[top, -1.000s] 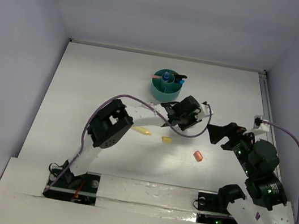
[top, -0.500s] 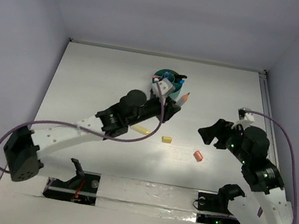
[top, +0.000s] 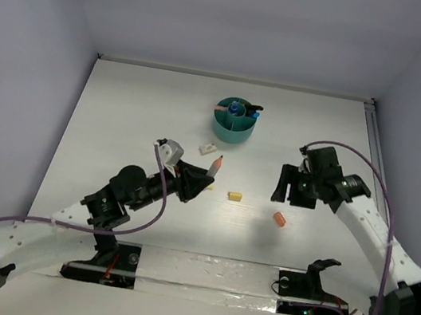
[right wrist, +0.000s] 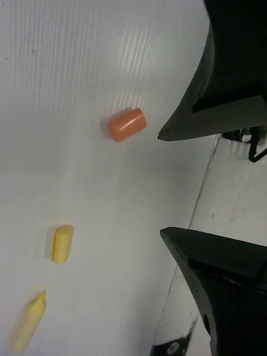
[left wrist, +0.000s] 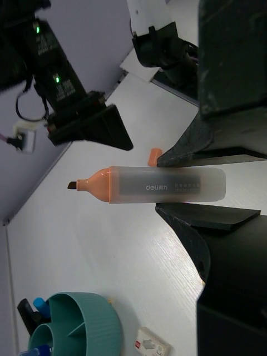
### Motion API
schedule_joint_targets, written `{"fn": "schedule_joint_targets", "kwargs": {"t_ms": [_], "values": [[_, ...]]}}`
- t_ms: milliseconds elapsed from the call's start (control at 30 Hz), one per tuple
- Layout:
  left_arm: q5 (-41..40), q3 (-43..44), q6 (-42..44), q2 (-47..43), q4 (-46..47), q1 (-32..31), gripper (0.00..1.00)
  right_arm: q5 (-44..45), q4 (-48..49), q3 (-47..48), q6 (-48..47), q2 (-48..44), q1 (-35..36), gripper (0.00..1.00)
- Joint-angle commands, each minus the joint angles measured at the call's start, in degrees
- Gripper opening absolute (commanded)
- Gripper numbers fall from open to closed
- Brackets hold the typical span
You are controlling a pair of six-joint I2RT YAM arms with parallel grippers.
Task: Sort the stationery into containers
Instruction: Pick up the pen cap from the center of the board.
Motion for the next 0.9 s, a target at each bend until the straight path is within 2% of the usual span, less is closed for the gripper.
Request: {"fn": "schedule_joint_targets", "kwargs": {"t_ms": [0, 167, 233, 400, 567, 733, 867], "values": [[0.92, -2.9, -2.01, -4.38, 4.31, 0.27, 0.0, 4.06, -9.44, 6.97, -5.13, 8.52, 0.39, 0.71], [2.59, -7.4, -3.69, -5.62, 8.36, 0.27, 0.0, 4.85, -10.42, 7.68, -4.79, 17.14, 0.39, 0.77], [3.46, -8.02, -3.51, -5.27, 8.62, 0.27, 0.0, 3.54, -10.33, 7.77, -5.49, 20.83, 0.39, 0.77], [5.93, -10.04, -4.56, -6.93, 11.08, 0.27, 0.0, 7.58, -10.77, 9.7, -4.17, 27.42, 0.39, 0.78], [5.93, -9.95, -4.04, -8.87, 9.77, 0.27, 0.0, 8.63, -10.41, 11.37, -4.78, 35.41, 0.39, 0.79], [4.79, -10.04, -3.51, -10.19, 8.54, 0.27, 0.0, 13.02, -11.91, 14.35, -5.49, 39.29, 0.39, 0.78], [4.0, -10.13, -3.16, -10.45, 8.01, 0.27, 0.0, 13.55, -11.56, 14.71, -5.75, 42.19, 0.39, 0.72]]}}
